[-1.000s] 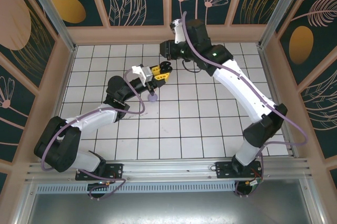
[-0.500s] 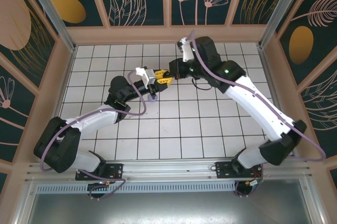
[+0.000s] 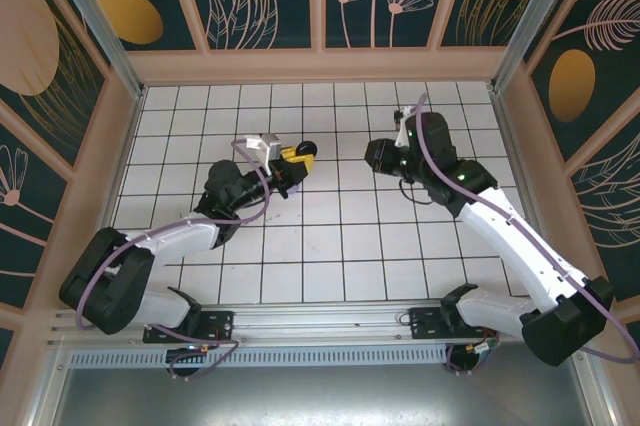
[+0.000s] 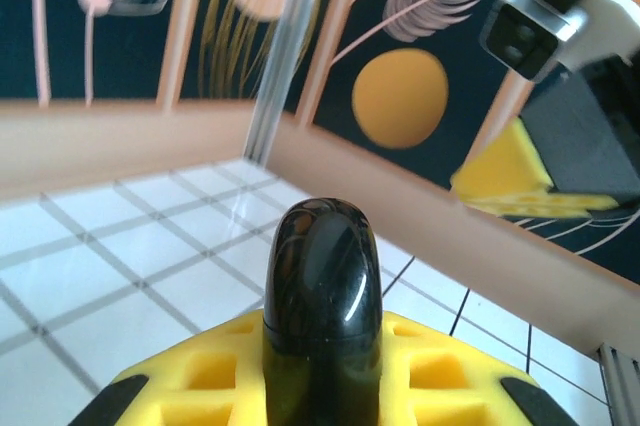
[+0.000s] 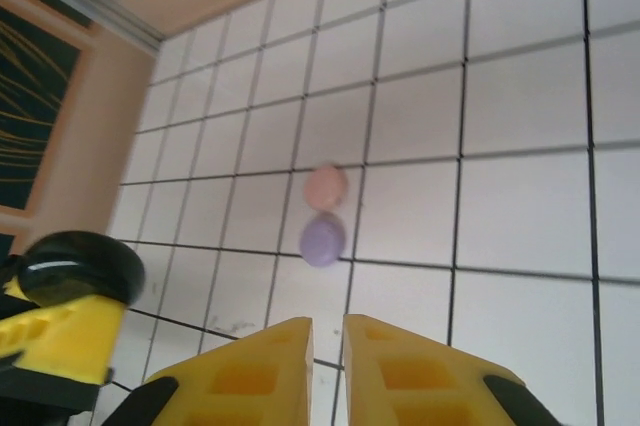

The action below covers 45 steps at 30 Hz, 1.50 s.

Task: Insert wireless bluetooth earbuds into charging case

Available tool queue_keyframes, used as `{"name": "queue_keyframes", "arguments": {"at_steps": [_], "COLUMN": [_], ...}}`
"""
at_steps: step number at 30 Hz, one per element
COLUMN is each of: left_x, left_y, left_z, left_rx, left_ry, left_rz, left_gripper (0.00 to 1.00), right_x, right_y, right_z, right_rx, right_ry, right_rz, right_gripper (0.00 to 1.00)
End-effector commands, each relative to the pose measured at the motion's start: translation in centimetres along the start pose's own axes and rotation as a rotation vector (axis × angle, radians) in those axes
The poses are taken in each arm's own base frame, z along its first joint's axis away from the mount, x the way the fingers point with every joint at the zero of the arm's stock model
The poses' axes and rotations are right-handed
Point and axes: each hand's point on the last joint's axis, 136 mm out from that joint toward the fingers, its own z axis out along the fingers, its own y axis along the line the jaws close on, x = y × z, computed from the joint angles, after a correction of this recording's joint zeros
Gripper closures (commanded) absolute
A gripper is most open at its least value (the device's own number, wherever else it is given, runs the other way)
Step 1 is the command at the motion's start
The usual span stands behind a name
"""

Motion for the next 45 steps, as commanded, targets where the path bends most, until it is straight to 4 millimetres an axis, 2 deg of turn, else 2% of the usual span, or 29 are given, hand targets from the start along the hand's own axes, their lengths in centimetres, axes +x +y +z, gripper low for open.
{"name": "queue_keyframes", "arguments": {"at_steps": [1, 5, 9, 16, 22, 29, 36, 38, 40, 42, 43, 44, 45], "left_x": [3.1, 8.7, 12.5, 16.9, 19.2, 19.9, 19.3, 18.8, 17.9, 16.7, 15.8, 14.8, 13.9], "left_y": [2.4, 4.2, 5.3, 6.9, 8.6, 10.3, 11.7, 11.9, 12.0, 12.3, 12.4, 12.6, 12.7], "left_z": [-0.7, -1.8, -3.5, -5.4, -5.9, -5.6, -7.0, -7.5, -8.0, -8.6, -8.9, -9.3, -9.6], "left_rx": [-0.138, -0.231, -0.305, -0.420, -0.513, -0.588, -0.678, -0.699, -0.720, -0.748, -0.763, -0.777, -0.790], "left_ry": [0.104, 0.246, 0.302, 0.395, 0.458, 0.497, 0.529, 0.537, 0.543, 0.536, 0.526, 0.515, 0.502], "left_rz": [-0.232, -0.410, -0.523, -0.603, -0.612, -0.580, -0.559, -0.547, -0.527, -0.507, -0.494, -0.482, -0.469], "left_gripper": [1.00, 1.00, 1.00, 1.00, 0.97, 0.82, 0.51, 0.38, 0.32, 0.18, 0.16, 0.04, 0.01], "right_x": [0.1, 0.8, 0.6, 0.5, 0.4, 0.2, -0.3, -0.8, -1.2, -2.1, -2.6, -2.9, -3.3], "right_y": [-0.4, -1.0, -1.3, -1.7, -1.7, -1.5, -1.0, -0.6, -0.3, -1.0, -1.2, -1.4, -1.7], "right_z": [0.0, 0.6, 0.8, 1.2, 1.3, 1.1, 0.1, -0.5, -1.0, -1.7, -2.0, -2.4, -2.8], "right_rx": [-0.013, -0.001, 0.014, 0.037, 0.041, 0.042, 0.036, 0.029, 0.027, 0.053, 0.065, 0.077, 0.087], "right_ry": [-0.041, -0.030, -0.034, -0.034, -0.036, -0.037, -0.051, -0.062, -0.075, -0.098, -0.110, -0.121, -0.135], "right_rz": [0.040, 0.046, 0.039, 0.025, 0.017, 0.011, -0.001, -0.008, -0.018, -0.013, -0.015, -0.018, -0.021], "right_gripper": [0.82, 0.79, 0.77, 0.72, 0.70, 0.66, 0.56, 0.53, 0.48, 0.39, 0.33, 0.27, 0.22]}}
